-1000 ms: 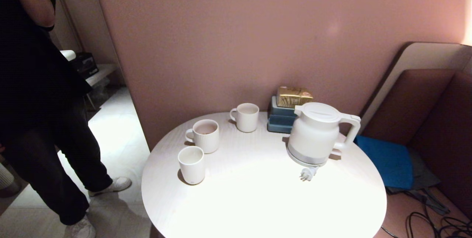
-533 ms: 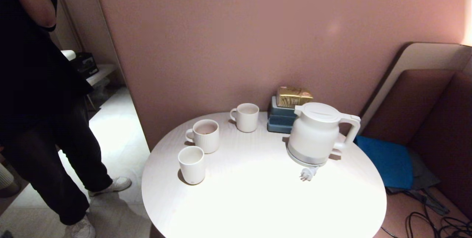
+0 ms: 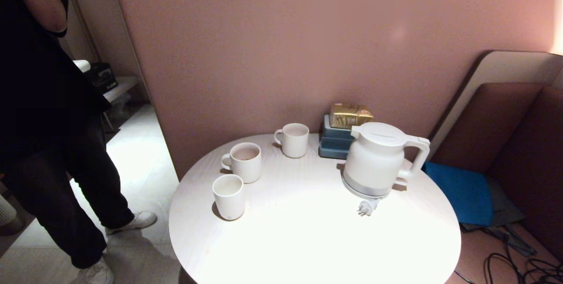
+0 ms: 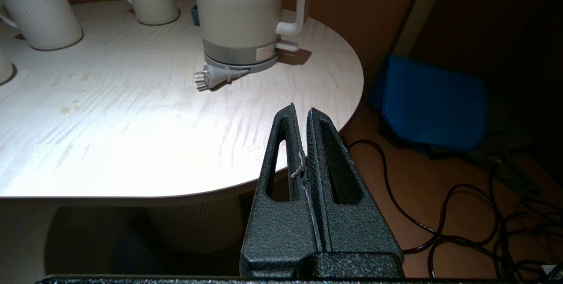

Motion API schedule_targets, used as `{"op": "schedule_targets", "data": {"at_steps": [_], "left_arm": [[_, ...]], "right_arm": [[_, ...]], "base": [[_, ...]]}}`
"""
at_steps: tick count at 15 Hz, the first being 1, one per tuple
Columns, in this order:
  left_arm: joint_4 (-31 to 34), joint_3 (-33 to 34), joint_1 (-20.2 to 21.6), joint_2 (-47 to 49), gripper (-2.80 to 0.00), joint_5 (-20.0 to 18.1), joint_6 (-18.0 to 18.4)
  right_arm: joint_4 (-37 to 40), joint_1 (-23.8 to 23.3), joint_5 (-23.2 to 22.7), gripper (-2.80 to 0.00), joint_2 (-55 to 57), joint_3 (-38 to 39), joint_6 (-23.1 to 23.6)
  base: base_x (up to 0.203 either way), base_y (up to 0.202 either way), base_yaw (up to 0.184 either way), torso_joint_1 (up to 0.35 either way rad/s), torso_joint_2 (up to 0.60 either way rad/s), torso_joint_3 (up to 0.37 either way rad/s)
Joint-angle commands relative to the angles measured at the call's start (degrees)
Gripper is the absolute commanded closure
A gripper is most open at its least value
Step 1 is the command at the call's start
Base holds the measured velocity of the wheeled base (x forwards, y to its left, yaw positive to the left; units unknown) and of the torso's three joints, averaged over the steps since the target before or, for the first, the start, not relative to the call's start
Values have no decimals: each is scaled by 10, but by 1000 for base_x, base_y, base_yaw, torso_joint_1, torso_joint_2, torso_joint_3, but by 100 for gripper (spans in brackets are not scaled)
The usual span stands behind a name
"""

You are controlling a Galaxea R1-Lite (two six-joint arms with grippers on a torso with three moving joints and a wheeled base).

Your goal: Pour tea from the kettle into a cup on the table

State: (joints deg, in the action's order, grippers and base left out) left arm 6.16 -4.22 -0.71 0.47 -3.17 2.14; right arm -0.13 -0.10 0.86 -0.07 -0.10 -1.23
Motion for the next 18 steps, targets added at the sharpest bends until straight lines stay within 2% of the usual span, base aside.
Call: {"op": "schedule_targets", "data": {"at_steps": [1,5,9,12,13,18], "left_arm": [[-3,4,0,-5,-280,1,-5],[-3,4,0,-5,-280,0,-2],[-3,5,0,-5,-280,4,-18],[-3,6,0,-5,-280,11,-30],[-3,5,0,-5,0,12,-31],[-4,6,0,-5,0,12,-28]], "right_arm": [[0,0,-1,0,1,0,0],[-1,0,-1,0,1,1,4],[2,0,-8,0,1,1,34],[2,0,-13,0,1,1,35],[2,0,-13,0,1,1,35],[2,0,-12,0,1,0,25]], "base": [[0,0,0,0,0,0],[0,0,0,0,0,0],[0,0,0,0,0,0],[0,0,0,0,0,0],[0,0,0,0,0,0],[0,0,0,0,0,0]]}}
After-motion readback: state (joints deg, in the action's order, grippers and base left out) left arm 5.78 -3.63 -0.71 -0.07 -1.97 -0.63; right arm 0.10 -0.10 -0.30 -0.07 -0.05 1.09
